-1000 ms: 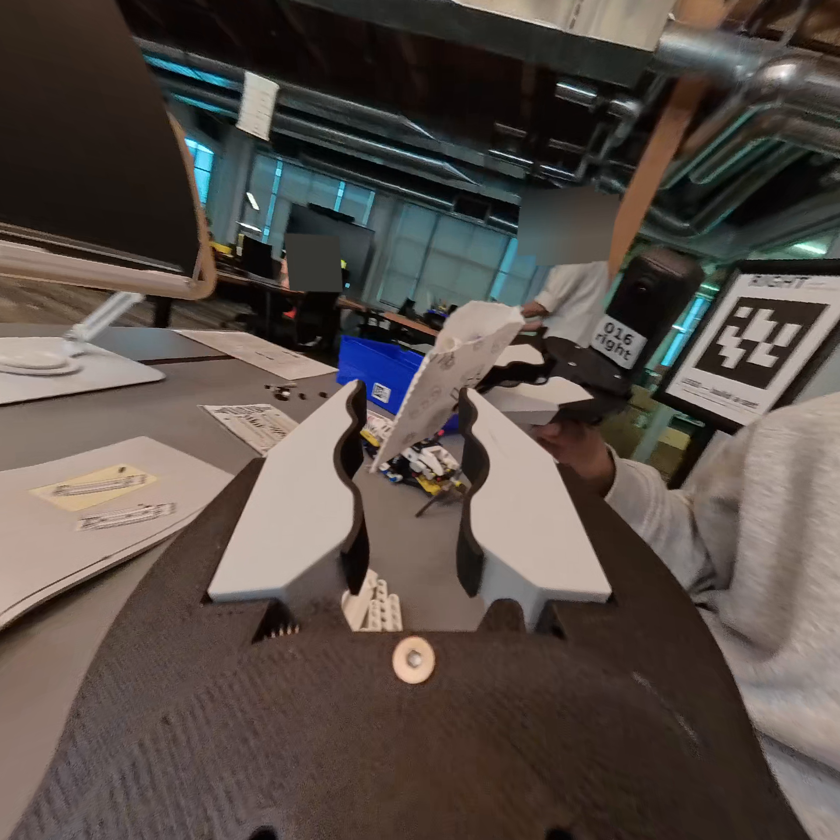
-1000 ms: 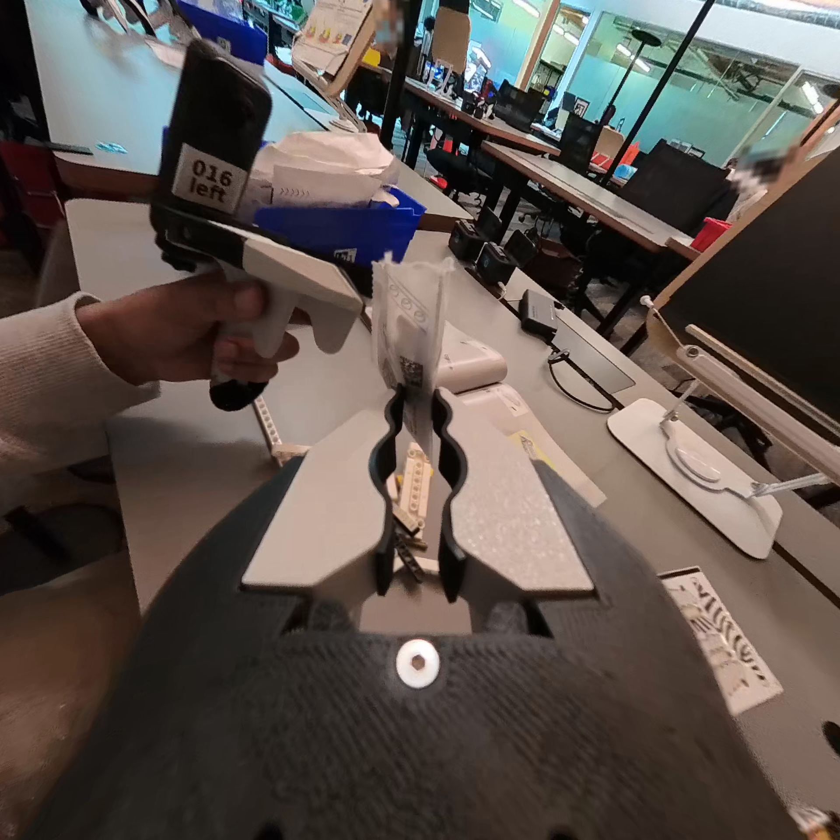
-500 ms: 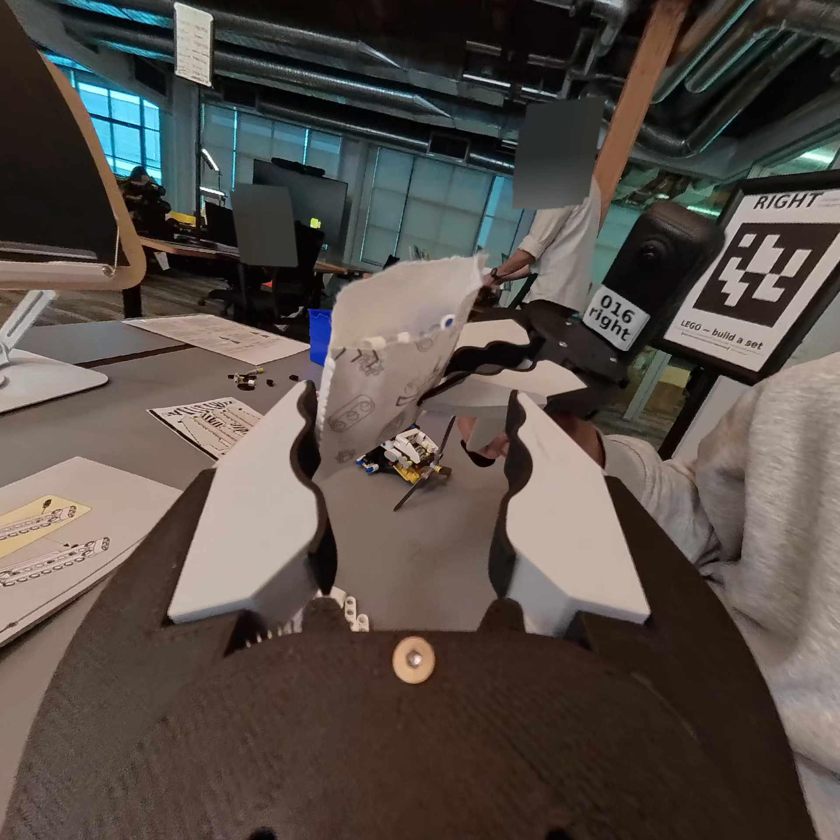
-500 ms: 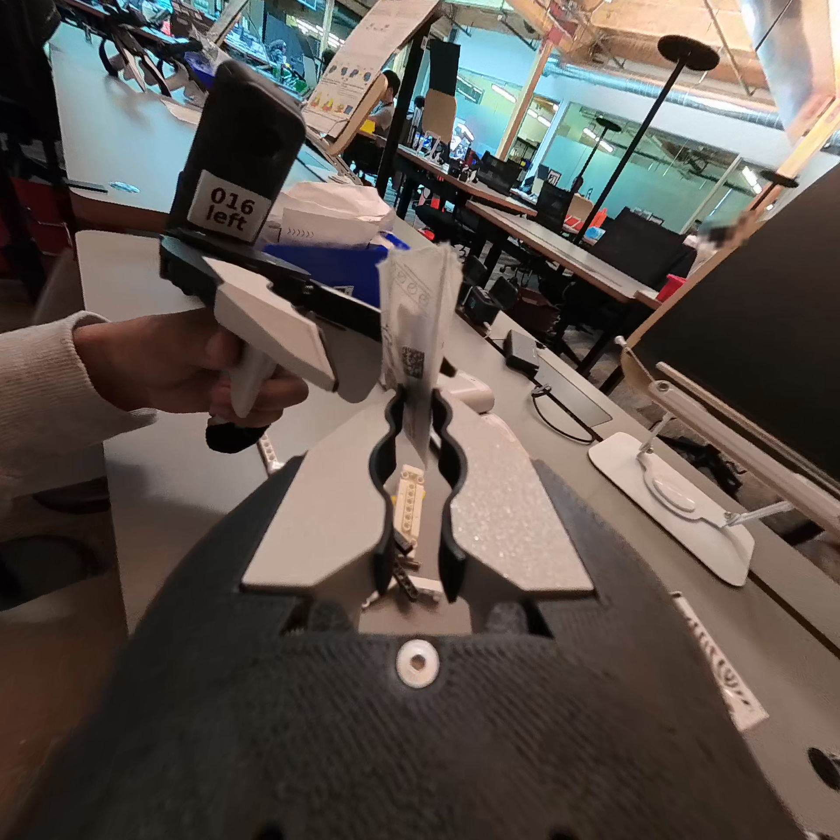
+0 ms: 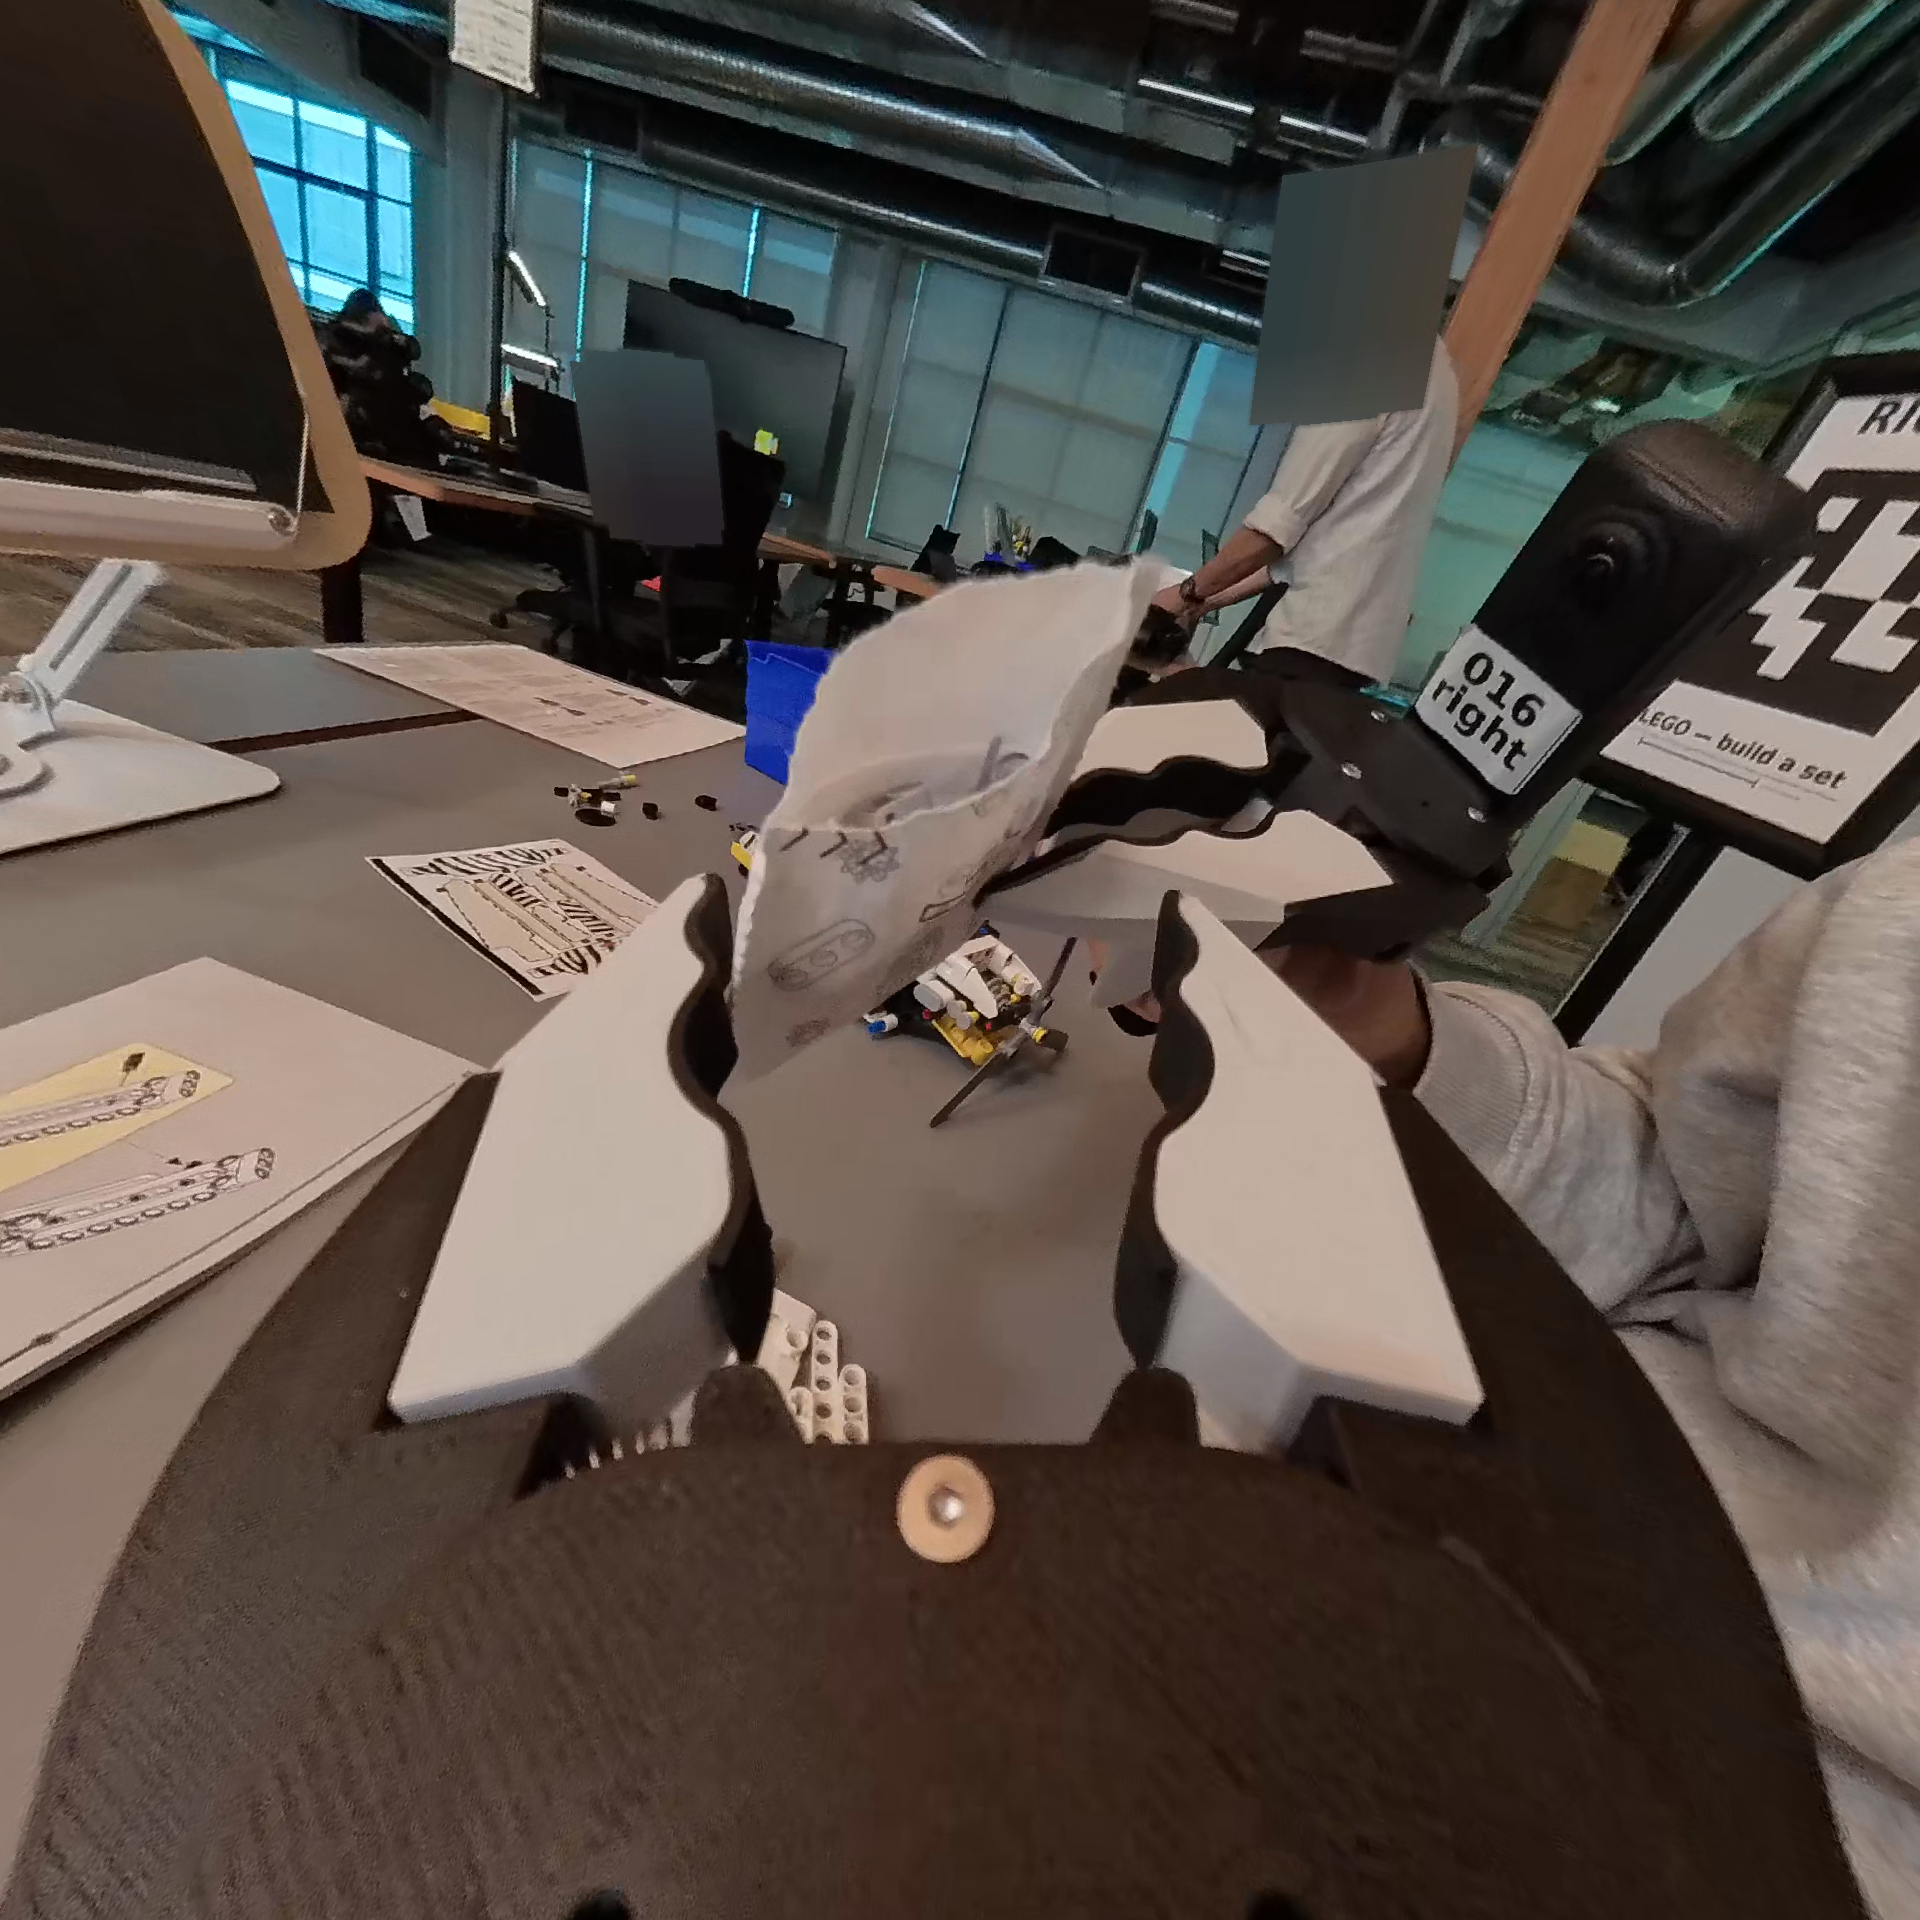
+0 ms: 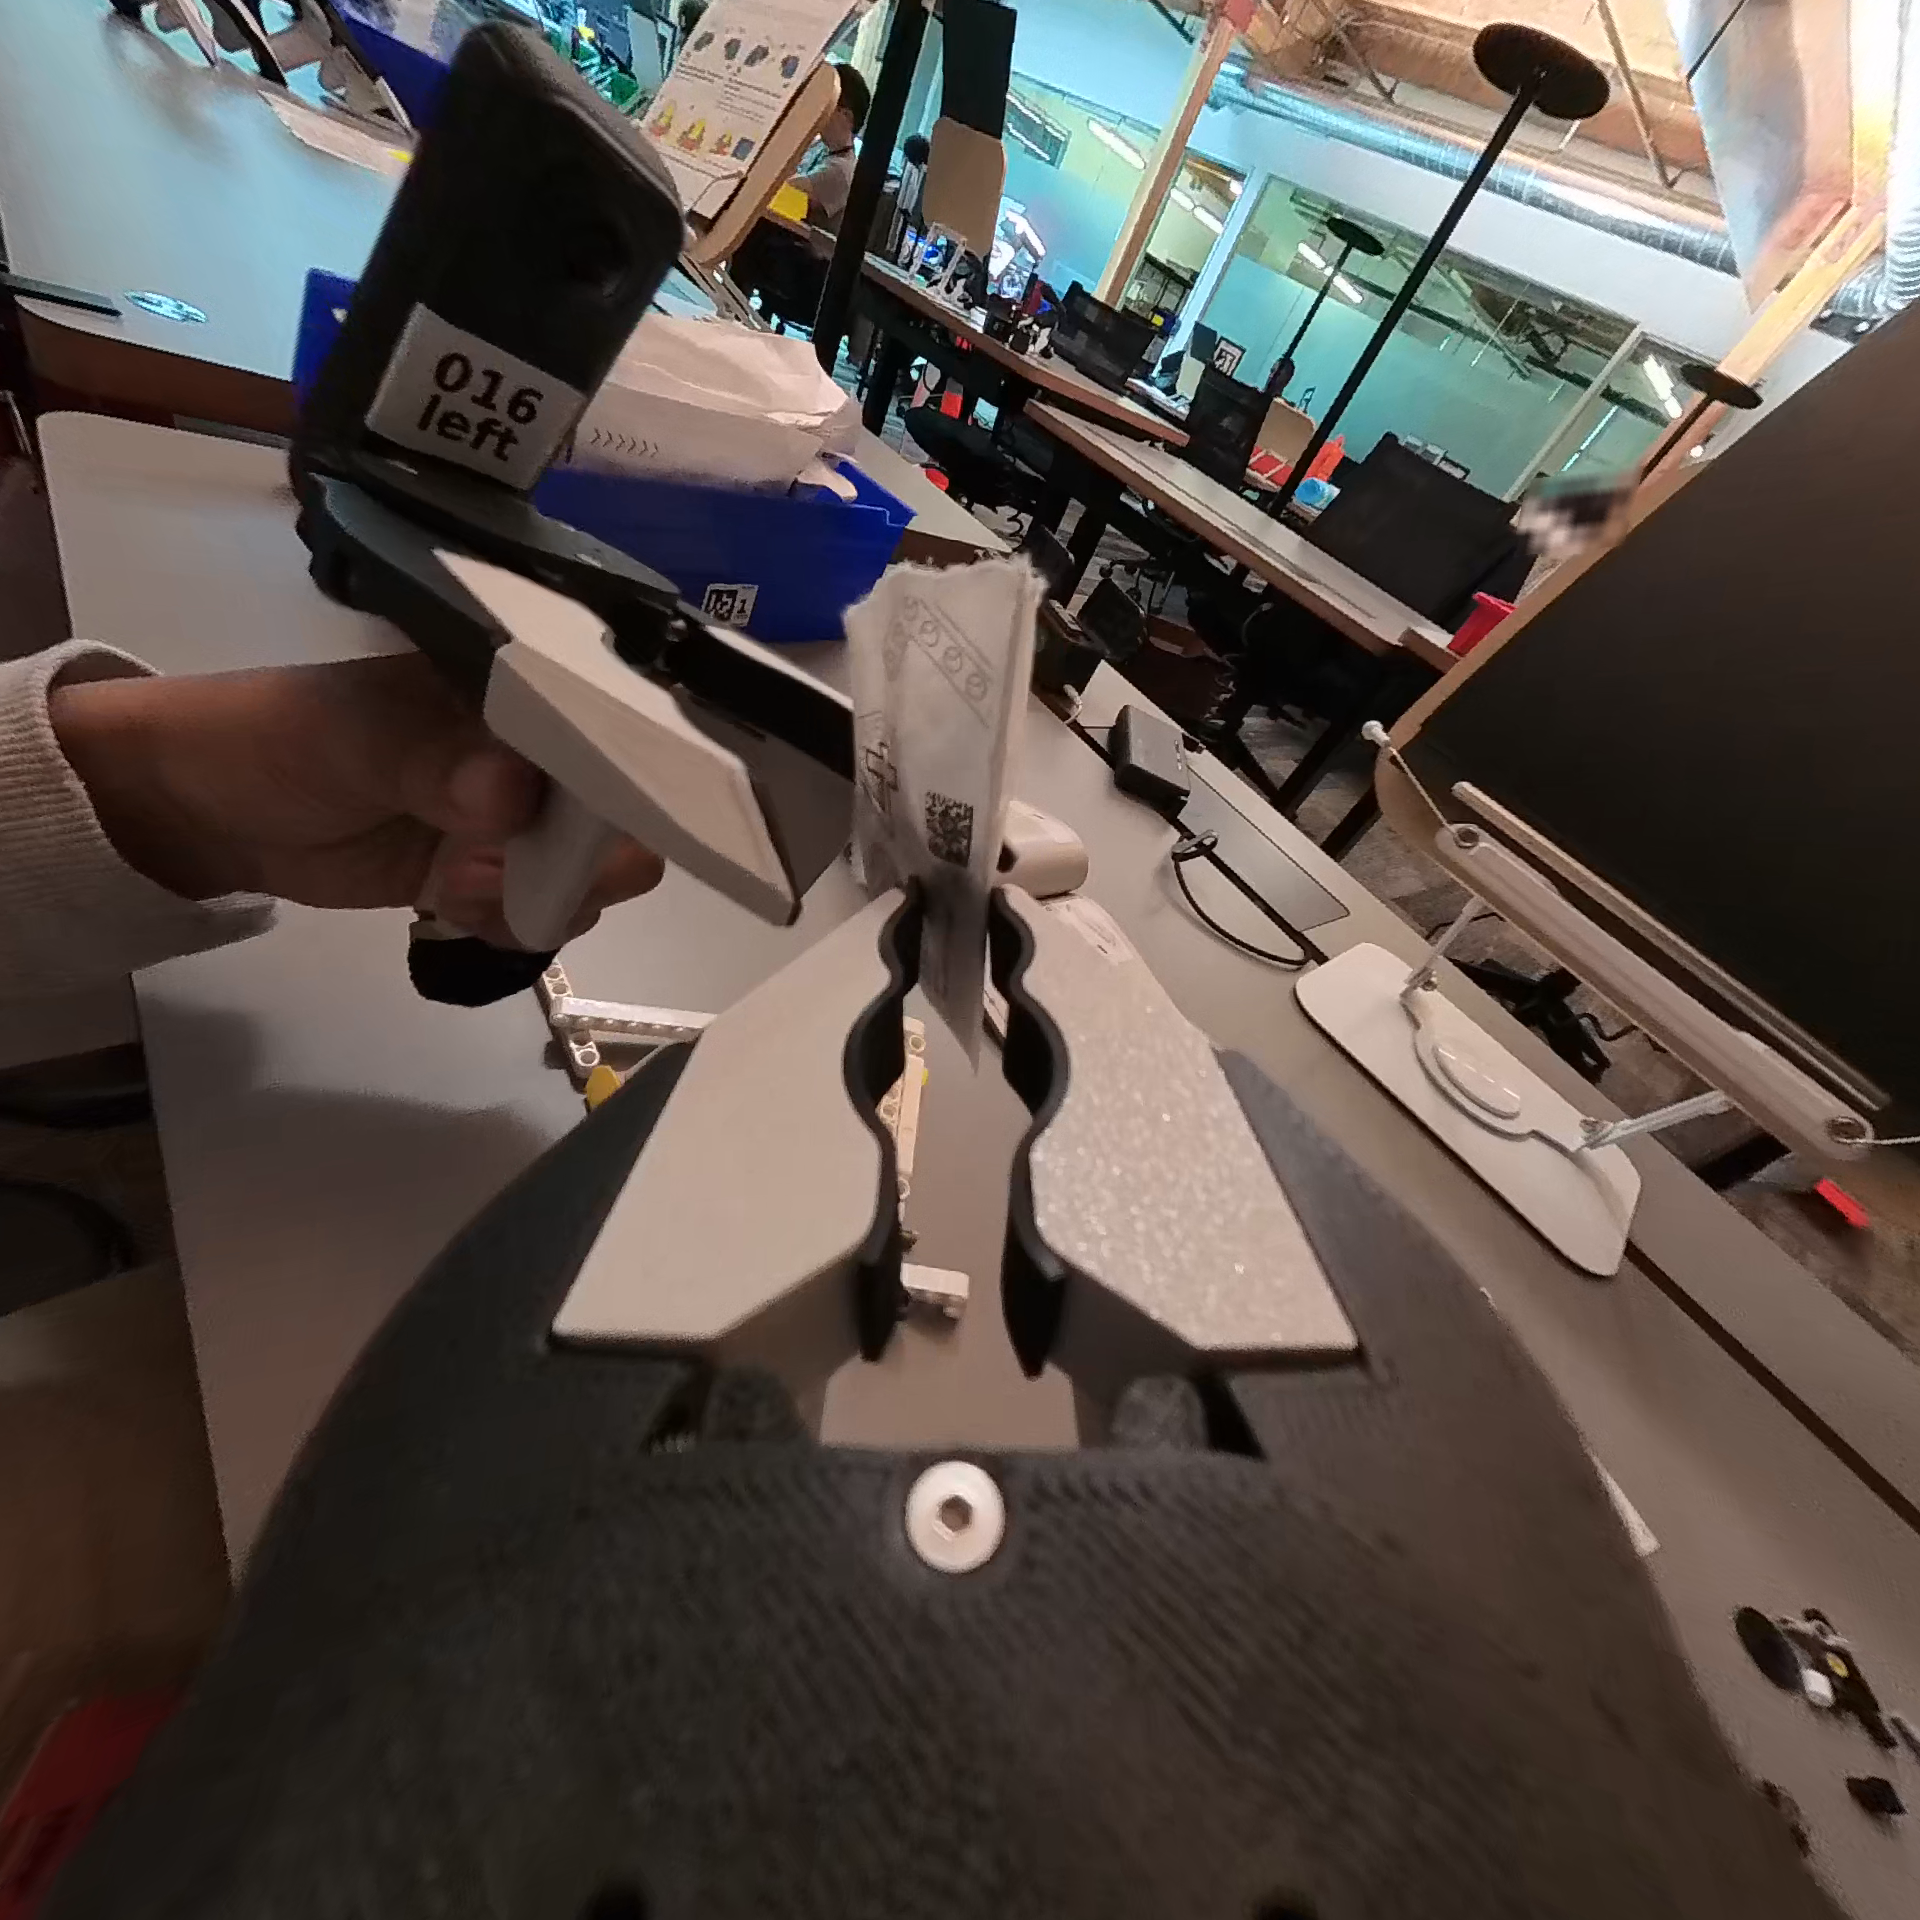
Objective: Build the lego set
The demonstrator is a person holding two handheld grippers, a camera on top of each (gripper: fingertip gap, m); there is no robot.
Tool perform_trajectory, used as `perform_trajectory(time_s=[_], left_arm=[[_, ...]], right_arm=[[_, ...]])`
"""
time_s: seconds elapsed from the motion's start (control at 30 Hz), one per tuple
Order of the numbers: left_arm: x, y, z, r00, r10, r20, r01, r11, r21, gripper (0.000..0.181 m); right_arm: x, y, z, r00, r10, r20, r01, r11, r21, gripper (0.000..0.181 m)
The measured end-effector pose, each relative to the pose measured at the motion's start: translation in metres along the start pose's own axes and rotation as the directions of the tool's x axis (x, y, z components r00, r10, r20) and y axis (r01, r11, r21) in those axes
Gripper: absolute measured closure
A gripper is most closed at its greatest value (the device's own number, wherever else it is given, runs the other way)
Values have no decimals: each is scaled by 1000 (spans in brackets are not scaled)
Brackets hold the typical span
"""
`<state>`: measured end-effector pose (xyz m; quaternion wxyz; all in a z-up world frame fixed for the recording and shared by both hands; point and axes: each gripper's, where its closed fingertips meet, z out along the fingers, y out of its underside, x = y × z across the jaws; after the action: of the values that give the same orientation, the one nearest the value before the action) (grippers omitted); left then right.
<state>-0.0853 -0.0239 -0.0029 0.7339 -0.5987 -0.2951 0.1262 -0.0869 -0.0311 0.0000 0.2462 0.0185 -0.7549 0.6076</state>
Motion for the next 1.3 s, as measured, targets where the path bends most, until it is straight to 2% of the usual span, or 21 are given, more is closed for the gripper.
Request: perform_trajectory(time_s=[0.1, 0.2, 0.3, 0.4, 0.5, 0.6, 0.73, 0.83, 0.93, 1.03, 1.07, 1.17, 1.3], left_arm=[[-1, -12, -7, 1000, 16, 4, -16, 998, 61, 100], [0, -28, -19, 993, 108, 57, -114, 985, 127, 99], [4, -27, -23, 975, 204, 86, -210, 975, 73, 104], [9, -16, -22, 965, 255, 64, -255, 967, -21, 114], [0, -1, -19, 975, 209, 78, -200, 974, -108, 117], [-7, 0, -21, 980, 179, 90, -171, 981, -89, 137], [-10, -6, -27, 988, 135, 79, -132, 991, -34, 138], [-23, 6, -27, 989, 96, 112, -88, 993, -74, 137], [-26, 17, -23, 994, 59, 88, -50, 993, -102, 141], [-24, 16, -21, 996, 51, 68, -46, 996, -74, 175], [-22, 15, -22, 998, 42, 44, -39, 997, -60, 181], [-17, 11, -23, 1000, -23, -16, 23, 999, -36, 181], [-14, -1, -28, 993, -95, -67, 98, 995, 33, 181]], right_arm=[[4, 2, -2, 997, -68, -30, 67, 998, -13, 172], [7, 9, -1, 990, -130, -54, 126, 990, -59, 172], [4, 14, 1, 994, -107, -32, 104, 992, -71, 172], [-1, 17, 2, 998, -55, 21, 57, 996, -73, 173], [-3, 24, 3, 999, -12, 47, 17, 996, -92, 173], [-6, 32, 4, 997, 30, 67, -23, 994, -111, 175], [-7, 31, 3, 990, 105, 91, -97, 992, -84, 174], [-6, 36, 4, 986, 135, 97, -124, 986, -107, 175], [-11, 39, 6, 983, 141, 119, -127, 985, -116, 175], [-13, 41, 7, 981, 145, 125, -130, 984, -121, 175], [-12, 41, 7, 980, 154, 124, -139, 983, -120, 174], [-11, 39, 8, 971, 201, 129, -190, 977, -95, 174], [-11, 35, 9, 946, 285, 152, -279, 958, -57, 160]])
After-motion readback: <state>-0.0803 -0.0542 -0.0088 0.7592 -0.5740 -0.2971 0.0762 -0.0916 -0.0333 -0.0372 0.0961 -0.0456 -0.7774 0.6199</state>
